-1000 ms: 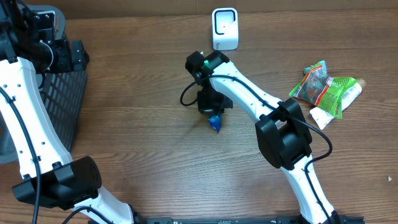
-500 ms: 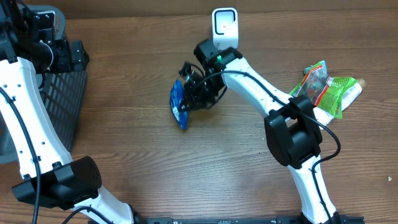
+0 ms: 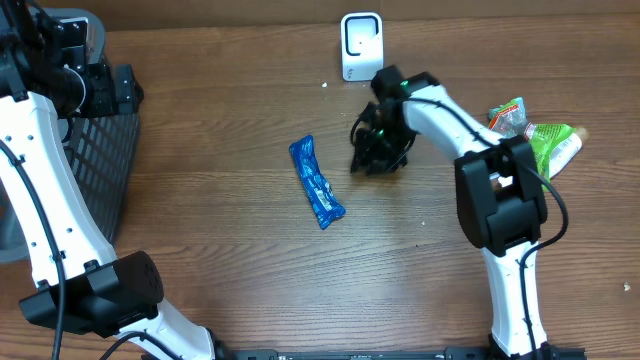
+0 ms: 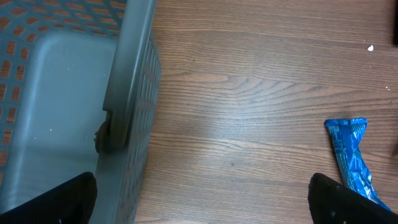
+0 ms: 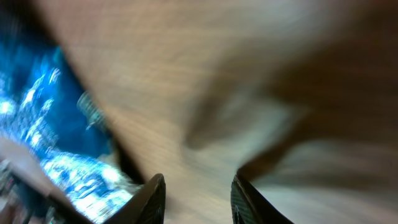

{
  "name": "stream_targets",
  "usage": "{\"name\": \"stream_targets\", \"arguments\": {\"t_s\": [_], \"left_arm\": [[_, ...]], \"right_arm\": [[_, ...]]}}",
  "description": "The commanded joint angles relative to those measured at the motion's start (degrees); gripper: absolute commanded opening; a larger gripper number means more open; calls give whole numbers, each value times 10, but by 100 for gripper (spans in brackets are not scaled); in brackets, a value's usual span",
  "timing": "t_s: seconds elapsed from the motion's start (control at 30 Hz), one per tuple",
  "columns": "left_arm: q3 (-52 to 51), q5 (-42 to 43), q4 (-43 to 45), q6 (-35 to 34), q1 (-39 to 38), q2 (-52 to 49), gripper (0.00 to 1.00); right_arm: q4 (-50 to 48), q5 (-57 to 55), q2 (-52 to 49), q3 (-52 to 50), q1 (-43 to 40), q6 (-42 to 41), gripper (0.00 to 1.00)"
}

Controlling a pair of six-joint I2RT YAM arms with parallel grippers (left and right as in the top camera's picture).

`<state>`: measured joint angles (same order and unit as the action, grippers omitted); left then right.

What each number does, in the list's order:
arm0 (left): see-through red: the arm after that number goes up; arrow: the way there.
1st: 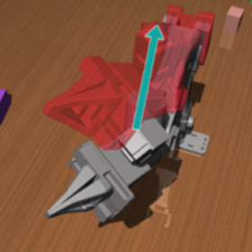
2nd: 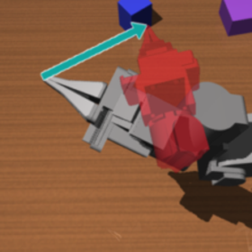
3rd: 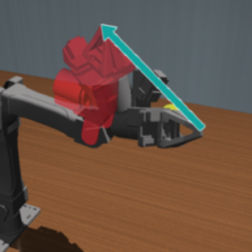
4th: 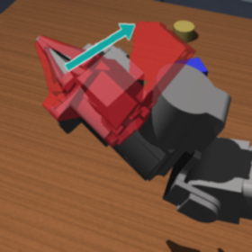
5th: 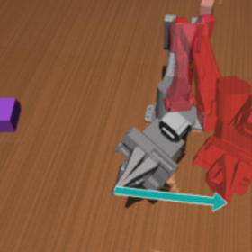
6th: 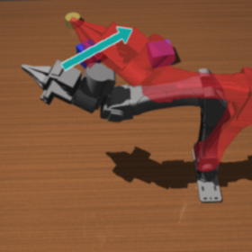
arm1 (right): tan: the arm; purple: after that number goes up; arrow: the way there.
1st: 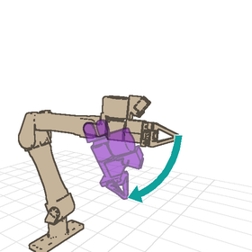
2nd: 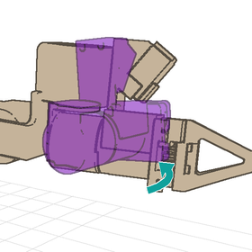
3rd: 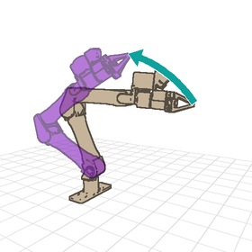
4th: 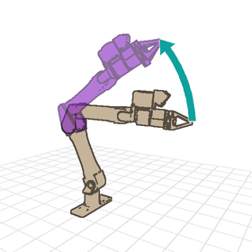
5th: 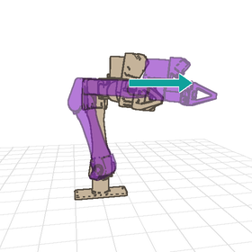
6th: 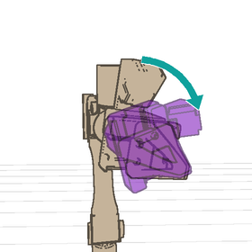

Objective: Scan the item barcode

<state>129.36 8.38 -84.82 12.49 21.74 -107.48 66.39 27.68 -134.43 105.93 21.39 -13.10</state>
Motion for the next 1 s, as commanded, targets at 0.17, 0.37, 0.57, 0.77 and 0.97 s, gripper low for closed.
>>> {"name": "stream_targets", "arguments": {"t_s": [0.17, 0.37, 0.57, 0.77, 0.97], "left_arm": [[1, 4, 0, 12, -4, 10, 100], [1, 4, 0, 12, -4, 10, 100], [1, 4, 0, 12, -4, 10, 100], [1, 4, 0, 12, -4, 10, 100], [1, 5, 0, 12, -4, 10, 100]], "right_arm": [[33, -55, 83, 75, 34, 31, 35], [28, -10, 80, 52, 90, 26, 4], [-22, -12, 67, 7, 133, -8, 4], [-83, -79, 64, -53, 140, -66, 4], [-126, -91, 64, -105, 135, -74, 4]]}}
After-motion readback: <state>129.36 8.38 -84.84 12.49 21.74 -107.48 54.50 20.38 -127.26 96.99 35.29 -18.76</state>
